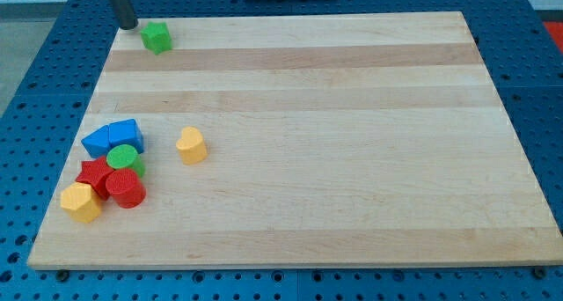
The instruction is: Push the green star diagonally towards the center of the board
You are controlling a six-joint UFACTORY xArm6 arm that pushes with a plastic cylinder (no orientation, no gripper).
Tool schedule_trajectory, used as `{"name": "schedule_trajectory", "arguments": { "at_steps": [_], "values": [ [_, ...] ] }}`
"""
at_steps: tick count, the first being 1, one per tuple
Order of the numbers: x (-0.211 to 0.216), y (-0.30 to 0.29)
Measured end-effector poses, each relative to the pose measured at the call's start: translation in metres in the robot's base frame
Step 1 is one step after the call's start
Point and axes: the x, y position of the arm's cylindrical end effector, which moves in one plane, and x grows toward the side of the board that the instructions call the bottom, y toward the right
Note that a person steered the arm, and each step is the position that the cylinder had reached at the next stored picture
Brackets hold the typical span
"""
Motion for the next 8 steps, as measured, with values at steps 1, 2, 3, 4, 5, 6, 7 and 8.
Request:
{"name": "schedule_trajectory", "arguments": {
  "at_steps": [1,2,3,4,5,6,7,8],
  "values": [
    [0.000,0.003],
    [0.011,0.026],
    [0.017,0.046],
    [0.019,0.069],
    [0.025,0.094],
    [0.025,0.097],
    [0.001,0.078],
    [-0.010,0.054]
  ]
}}
